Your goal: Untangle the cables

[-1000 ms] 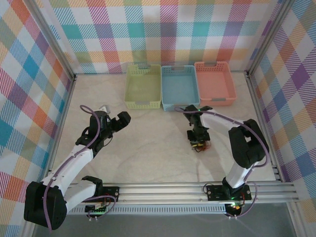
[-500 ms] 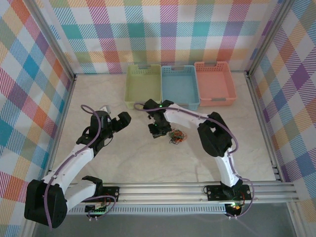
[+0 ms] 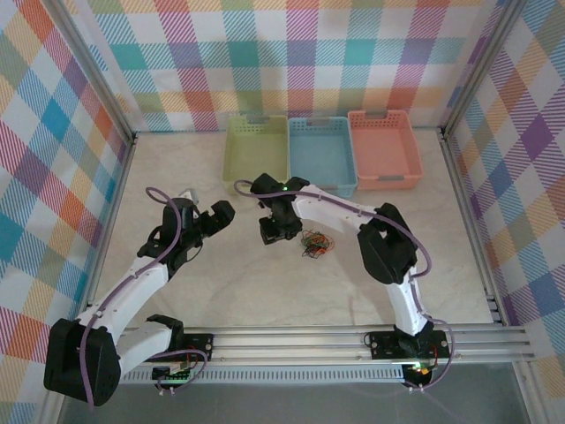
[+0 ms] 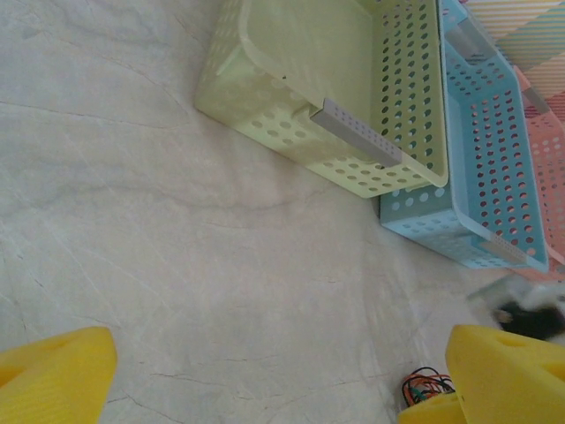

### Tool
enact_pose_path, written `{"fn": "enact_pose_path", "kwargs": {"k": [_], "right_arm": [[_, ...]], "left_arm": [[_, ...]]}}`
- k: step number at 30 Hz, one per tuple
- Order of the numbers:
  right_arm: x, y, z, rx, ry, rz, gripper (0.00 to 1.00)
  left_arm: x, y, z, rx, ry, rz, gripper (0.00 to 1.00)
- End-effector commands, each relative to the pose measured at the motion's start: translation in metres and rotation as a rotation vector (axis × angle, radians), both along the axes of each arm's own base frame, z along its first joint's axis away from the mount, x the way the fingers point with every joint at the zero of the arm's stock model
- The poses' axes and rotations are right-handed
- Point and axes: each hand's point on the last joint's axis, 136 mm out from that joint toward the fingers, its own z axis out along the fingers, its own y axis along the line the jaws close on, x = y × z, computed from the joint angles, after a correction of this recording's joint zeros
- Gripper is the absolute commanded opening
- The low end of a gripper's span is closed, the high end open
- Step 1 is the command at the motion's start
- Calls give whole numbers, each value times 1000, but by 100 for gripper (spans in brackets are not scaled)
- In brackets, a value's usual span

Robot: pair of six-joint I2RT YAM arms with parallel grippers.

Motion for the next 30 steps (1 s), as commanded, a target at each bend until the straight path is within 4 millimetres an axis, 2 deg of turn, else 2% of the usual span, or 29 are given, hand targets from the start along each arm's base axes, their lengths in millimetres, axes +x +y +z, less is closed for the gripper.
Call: {"fn": "enact_pose_path", "kwargs": {"k": [1, 6, 12, 15, 17, 20, 25, 27, 30], "right_arm": [[8, -11, 32, 21, -105, -1, 45], [16, -29, 61, 60, -241, 12, 49], [36, -68, 93, 127, -445, -3, 49], [42, -81, 95, 179, -540, 9, 55], [45, -88, 90, 194, -561, 8, 55], [46, -100, 73, 193, -532, -9, 54], [47, -110, 27, 246, -426, -22, 44], [51, -118, 14, 249, -381, -55, 40], [52, -121, -1, 249, -336, -72, 40]], "left_arm": [[1, -6, 11, 2, -24, -24, 96], [0, -10, 11, -12, -21, -45, 96], [-1, -17, 15, -24, -28, -78, 96], [-1, -23, 15, -30, -32, -104, 95], [-1, -31, 12, -38, -14, -137, 95], [-1, -49, 4, -53, 25, -203, 93], [-2, -83, -9, -58, 95, -326, 88], [-3, -93, -14, -49, 112, -357, 87], [-3, -101, -21, -35, 130, -381, 85]]}}
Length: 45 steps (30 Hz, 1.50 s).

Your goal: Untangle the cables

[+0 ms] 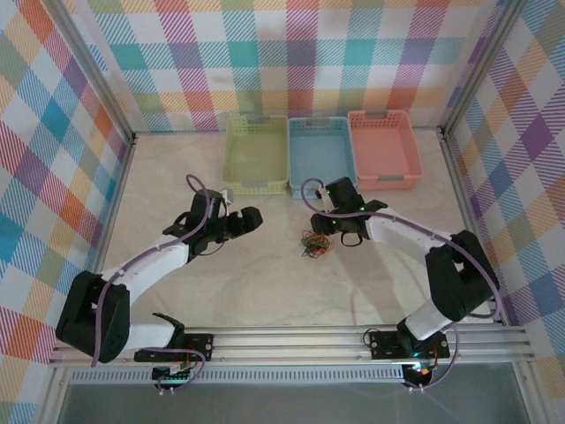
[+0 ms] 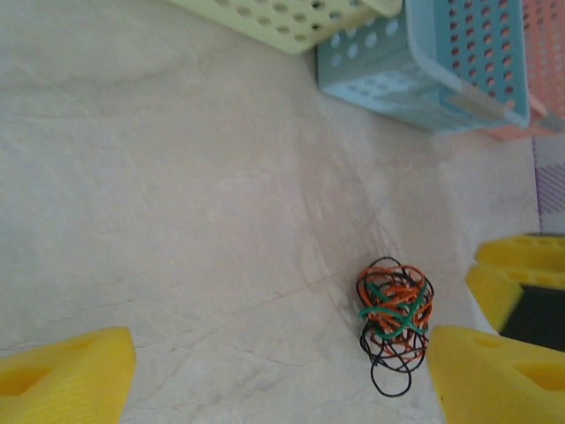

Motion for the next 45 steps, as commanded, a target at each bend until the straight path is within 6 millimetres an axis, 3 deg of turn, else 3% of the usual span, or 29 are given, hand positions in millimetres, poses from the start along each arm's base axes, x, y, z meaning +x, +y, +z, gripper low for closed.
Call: {"fn": "enact_pose_path", "kwargs": {"k": [1, 5, 13, 17, 22, 27, 32, 36, 39, 45], "right_arm": [[4, 8, -5, 62, 17, 16, 41], [1, 13, -18, 53, 73, 41, 43], [-12, 52, -32, 189, 186, 217, 39], [-26, 79, -23, 279, 218, 349, 37], [-55, 107, 2, 355, 146, 528, 37], [-42, 88, 22, 334, -23, 426, 41], [2, 26, 11, 193, -98, 70, 43], [12, -5, 3, 191, -74, -79, 41], [15, -11, -1, 191, -54, -109, 41], [17, -11, -3, 182, -33, -117, 40]], "left_arm": [[1, -14, 7, -2, -18, -64, 85], [2, -15, 4, 7, -11, -65, 85], [2, -16, 1, 11, -3, -67, 84], [2, -16, 2, 11, -8, -66, 84], [1, -19, 3, 1, -16, -76, 79], [0, -23, 4, -12, -13, -93, 78], [-5, -37, 3, -28, 7, -150, 74], [-15, -59, 3, -20, 28, -237, 68], [-25, -80, -1, -20, 46, -312, 52], [-46, -118, -17, 15, 99, -445, 45]]}}
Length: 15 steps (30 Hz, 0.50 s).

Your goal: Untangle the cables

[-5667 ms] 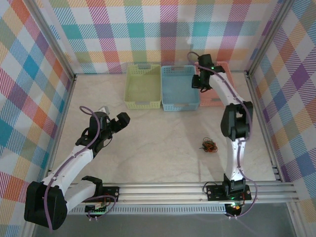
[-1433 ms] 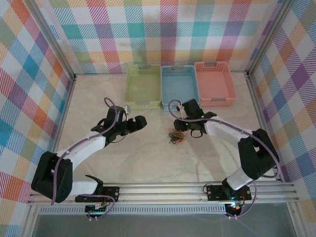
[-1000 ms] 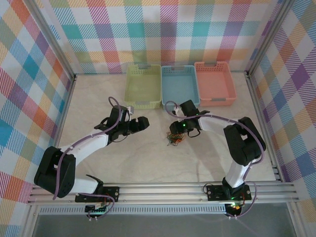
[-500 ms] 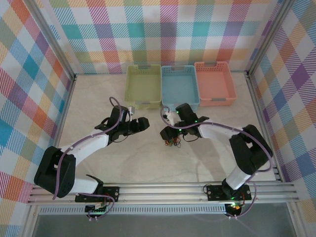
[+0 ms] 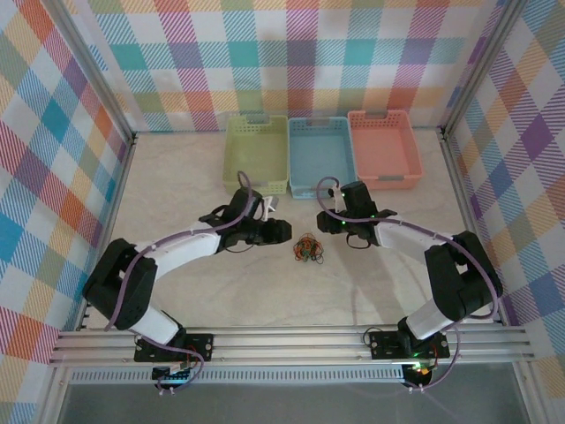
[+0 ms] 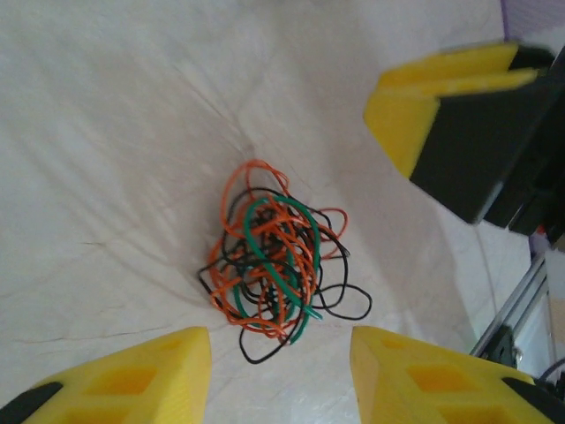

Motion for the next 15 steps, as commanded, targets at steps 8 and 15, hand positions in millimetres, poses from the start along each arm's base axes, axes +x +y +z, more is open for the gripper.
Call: {"fn": "enact_pose_path", "kwargs": {"k": [8, 15], "right_arm": [[4, 3, 2, 16, 7, -16, 40], [4, 5, 1, 22, 16, -18, 40]], "left_arm": [[-20, -25, -26, 82, 91, -101, 33], [-17, -15, -36, 147, 99, -63, 32]]}}
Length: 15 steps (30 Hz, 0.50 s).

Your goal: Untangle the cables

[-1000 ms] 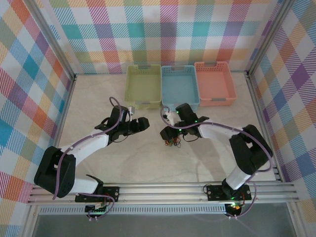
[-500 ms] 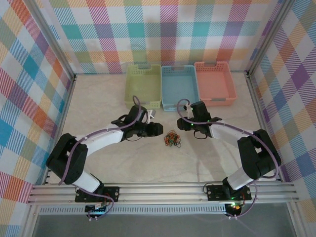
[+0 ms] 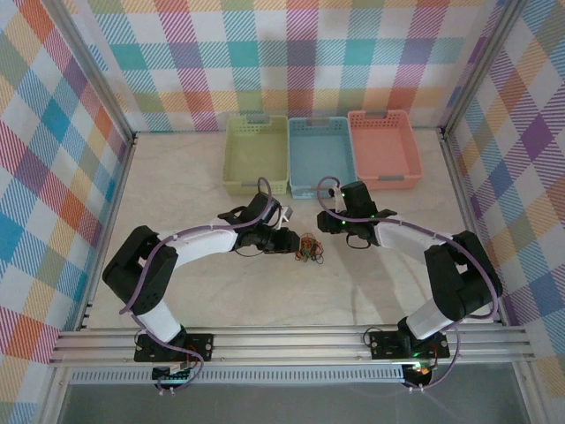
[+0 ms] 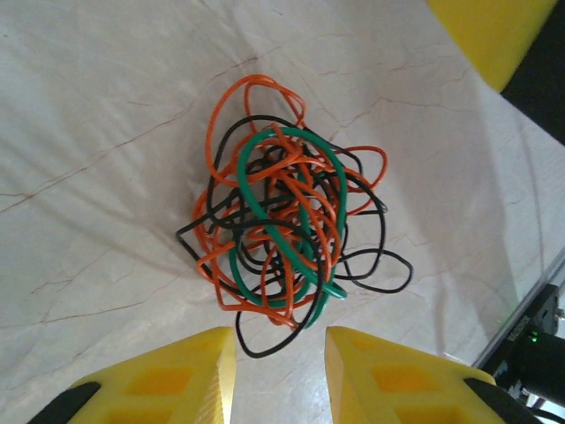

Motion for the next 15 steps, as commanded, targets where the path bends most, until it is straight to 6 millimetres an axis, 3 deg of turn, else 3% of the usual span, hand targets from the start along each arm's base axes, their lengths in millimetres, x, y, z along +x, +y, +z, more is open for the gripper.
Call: {"fn": "enact_pose_path", "kwargs": {"k": [1, 7, 15], "right_arm": [[4, 5, 2, 14, 9, -6, 40], [5, 5, 1, 11, 12, -5, 40], [5, 7, -2, 8, 30, 3, 40]], "left_arm": [[0, -2, -3, 27, 11, -6, 32], [-5, -13, -15, -12, 80, -28, 29], [-6, -18, -15, -41, 93, -41, 27]]}}
